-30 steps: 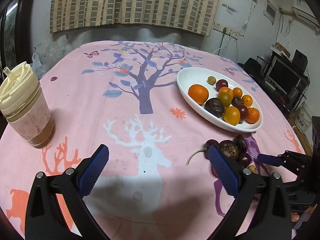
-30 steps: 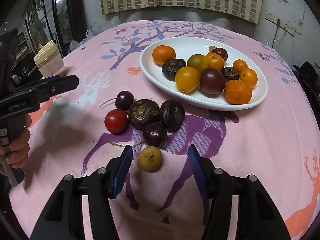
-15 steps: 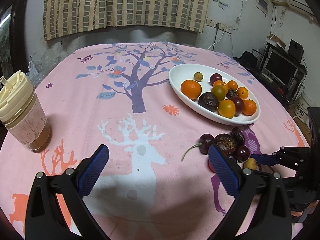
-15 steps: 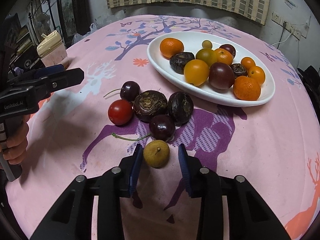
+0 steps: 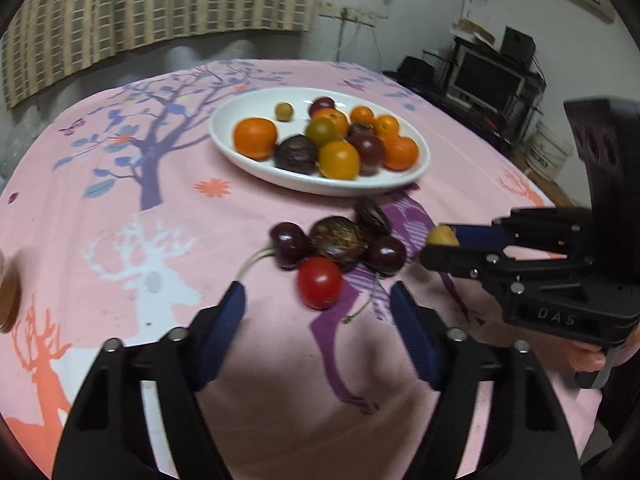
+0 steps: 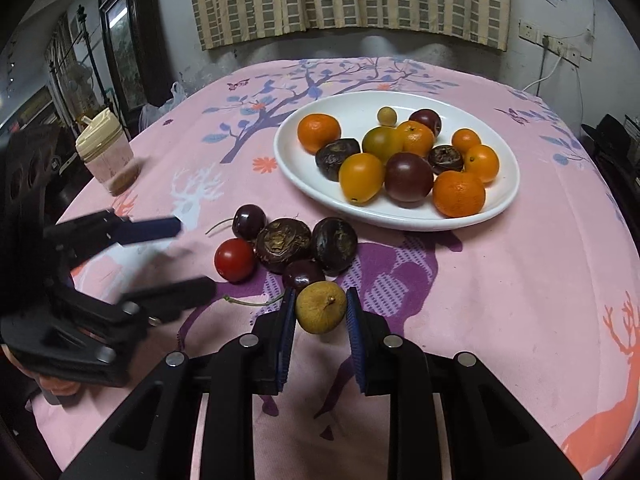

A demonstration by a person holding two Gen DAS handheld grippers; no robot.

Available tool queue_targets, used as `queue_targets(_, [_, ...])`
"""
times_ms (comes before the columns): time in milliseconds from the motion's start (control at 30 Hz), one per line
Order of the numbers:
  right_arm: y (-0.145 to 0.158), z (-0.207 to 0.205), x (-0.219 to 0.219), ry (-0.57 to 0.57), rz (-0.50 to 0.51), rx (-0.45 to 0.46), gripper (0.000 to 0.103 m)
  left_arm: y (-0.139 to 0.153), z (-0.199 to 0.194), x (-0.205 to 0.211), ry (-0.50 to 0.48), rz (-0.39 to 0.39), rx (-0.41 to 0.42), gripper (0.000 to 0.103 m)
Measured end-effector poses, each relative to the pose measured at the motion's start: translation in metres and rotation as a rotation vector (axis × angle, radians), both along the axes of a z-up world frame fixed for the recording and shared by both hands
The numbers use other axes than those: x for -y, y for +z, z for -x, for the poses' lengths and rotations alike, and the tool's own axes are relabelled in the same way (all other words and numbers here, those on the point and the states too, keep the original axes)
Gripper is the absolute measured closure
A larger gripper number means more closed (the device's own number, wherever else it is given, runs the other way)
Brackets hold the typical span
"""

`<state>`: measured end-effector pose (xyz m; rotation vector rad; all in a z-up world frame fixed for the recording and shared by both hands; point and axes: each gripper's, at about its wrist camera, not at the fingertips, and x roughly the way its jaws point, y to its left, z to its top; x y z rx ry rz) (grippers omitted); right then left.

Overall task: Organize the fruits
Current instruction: 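Grasp a small yellow-brown fruit with the right gripper while the left gripper grasps a red cherry tomato, then place both held fruits onto the white plate and open both grippers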

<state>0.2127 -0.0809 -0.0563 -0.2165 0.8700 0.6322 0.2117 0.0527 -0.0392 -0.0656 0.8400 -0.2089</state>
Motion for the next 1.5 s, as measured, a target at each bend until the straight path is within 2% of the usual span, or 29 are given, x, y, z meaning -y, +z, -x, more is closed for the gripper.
queue_targets(100, [-0.001,0.0,0.001,-0.006,-0.002,-0.008,0.078,-0.008,-0.007,0.009,-0.013,-0.008,-0.024,0.051])
queue_targets(300, [-0.001,0.002,-0.001,0.001,0.002,-0.005,0.078,-0.011,-0.017,0.012,0.012,-0.02,-0.038,0.055])
queue_targets(367, [0.0,0.003,-0.001,0.003,-0.001,-0.005,0.078,-0.013,-0.018,0.013,0.012,-0.021,-0.05,0.062])
queue_targets(633, [0.001,0.004,0.0,-0.001,0.004,0.004,0.078,-0.018,-0.021,0.007,0.037,-0.005,-0.065,0.075])
queue_targets(800, [0.002,0.004,0.001,0.003,-0.004,0.014,0.078,-0.011,-0.015,0.004,0.04,0.002,-0.049,0.075])
queue_targets(933, [0.014,-0.001,0.011,-0.044,-0.055,0.084,0.078,0.018,-0.014,0.002,0.016,-0.003,0.027,0.075])
queue_targets(1067, [0.033,-0.026,0.022,-0.134,-0.143,0.18,0.078,0.046,-0.042,-0.003,0.029,-0.016,0.099,0.075])
queue_targets(1200, [0.036,-0.07,0.025,-0.199,-0.184,0.187,0.078,0.058,-0.087,-0.003,0.051,-0.002,0.131,0.075])
queue_targets(1333, [0.028,-0.105,0.022,-0.215,-0.2,0.172,0.077,0.052,-0.132,0.003,0.072,-0.021,0.119,0.075])
queue_targets(1367, [0.026,-0.113,0.022,-0.213,-0.212,0.152,0.077,0.049,-0.141,0.004,0.073,-0.021,0.11,0.075])
queue_targets(1400, [0.024,-0.117,0.022,-0.214,-0.22,0.145,0.07,0.046,-0.148,0.005,0.078,-0.025,0.098,0.074])
queue_targets(1433, [0.023,-0.118,0.023,-0.223,-0.221,0.139,0.065,0.042,-0.154,0.005,0.099,-0.034,0.081,0.057])
queue_targets(1467, [0.024,-0.116,0.025,-0.225,-0.223,0.137,0.059,0.04,-0.156,0.003,0.124,-0.032,0.074,0.036])
queue_targets(1500, [0.027,-0.112,0.026,-0.21,-0.229,0.138,0.059,0.041,-0.153,0.0,0.146,-0.019,0.089,0.03])
